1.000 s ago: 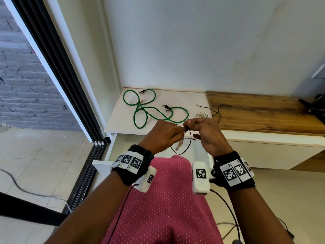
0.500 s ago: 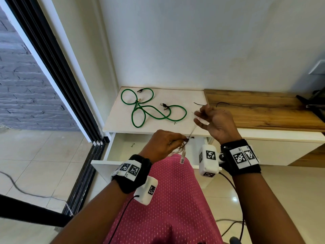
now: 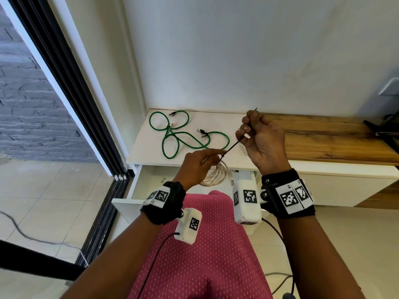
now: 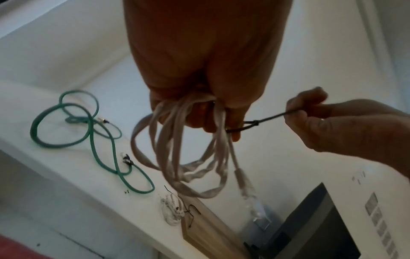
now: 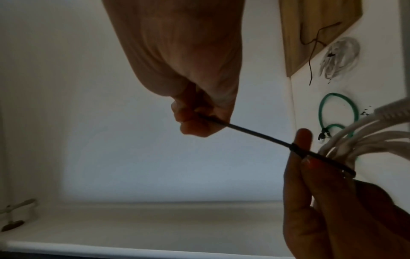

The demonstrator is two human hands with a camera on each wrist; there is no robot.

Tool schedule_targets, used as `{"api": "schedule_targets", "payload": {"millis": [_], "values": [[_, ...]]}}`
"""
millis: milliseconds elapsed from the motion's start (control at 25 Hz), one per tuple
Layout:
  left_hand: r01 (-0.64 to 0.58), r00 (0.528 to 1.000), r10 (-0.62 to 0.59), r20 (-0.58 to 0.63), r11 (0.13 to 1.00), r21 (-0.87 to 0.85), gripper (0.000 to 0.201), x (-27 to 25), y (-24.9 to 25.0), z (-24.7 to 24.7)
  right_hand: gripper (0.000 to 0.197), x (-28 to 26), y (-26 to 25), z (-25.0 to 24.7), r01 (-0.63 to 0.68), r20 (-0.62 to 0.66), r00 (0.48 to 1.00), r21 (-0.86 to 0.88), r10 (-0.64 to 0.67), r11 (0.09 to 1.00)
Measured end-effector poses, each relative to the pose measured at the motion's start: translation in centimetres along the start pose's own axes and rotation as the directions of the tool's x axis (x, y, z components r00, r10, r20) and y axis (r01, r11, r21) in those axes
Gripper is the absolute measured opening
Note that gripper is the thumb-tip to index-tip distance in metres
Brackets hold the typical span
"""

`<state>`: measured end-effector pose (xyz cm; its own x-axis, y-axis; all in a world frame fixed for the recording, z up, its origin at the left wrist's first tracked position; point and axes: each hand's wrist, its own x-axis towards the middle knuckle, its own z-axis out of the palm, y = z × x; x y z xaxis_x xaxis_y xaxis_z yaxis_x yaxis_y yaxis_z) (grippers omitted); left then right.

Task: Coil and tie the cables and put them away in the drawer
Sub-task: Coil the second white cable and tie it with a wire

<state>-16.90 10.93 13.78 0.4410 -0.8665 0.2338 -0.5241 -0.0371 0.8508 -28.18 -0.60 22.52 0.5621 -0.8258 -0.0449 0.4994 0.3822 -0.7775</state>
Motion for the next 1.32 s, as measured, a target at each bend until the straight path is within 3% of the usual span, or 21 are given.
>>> {"api": "schedule_targets", "payload": {"millis": [240,400,560,800,1080,1320], "values": [[-0.044,0.997,0.058,0.050,0.969,-0.242,0.024,-0.6,1.5,0.2,0.021,0.5,1.9,-0.8,-0.112,-0.076,0.990,0.084,0.119,0.990],[-0.009,0.995,0.032,0.096,0.973,-0.231,0.013,-0.5,1.7,0.6,0.022,1.2,2.1,-0.4,-0.131,-0.112,0.981,0.217,0.158,0.967],[0.014,0.989,0.022,0.144,0.970,-0.244,0.016,-0.5,1.8,0.5,0.025,2.1,0.9,0.2,-0.098,-0.118,0.984,0.281,0.136,0.955],[-0.011,0.987,0.058,0.151,0.954,-0.299,0.023,-0.7,2.7,0.3,0.019,1.7,2.2,-0.4,-0.095,-0.134,0.983,0.193,0.123,0.976],[0.054,0.987,-0.003,0.162,0.947,-0.316,0.026,-0.8,2.1,-0.7,0.010,1.8,1.7,-2.6,-0.144,-0.158,0.975,0.103,0.159,0.984],[0.113,0.976,-0.058,0.212,0.960,-0.258,0.020,-0.7,1.9,0.5,0.014,1.5,1.9,-1.7,-0.122,-0.079,0.986,0.264,0.148,0.957]]}}
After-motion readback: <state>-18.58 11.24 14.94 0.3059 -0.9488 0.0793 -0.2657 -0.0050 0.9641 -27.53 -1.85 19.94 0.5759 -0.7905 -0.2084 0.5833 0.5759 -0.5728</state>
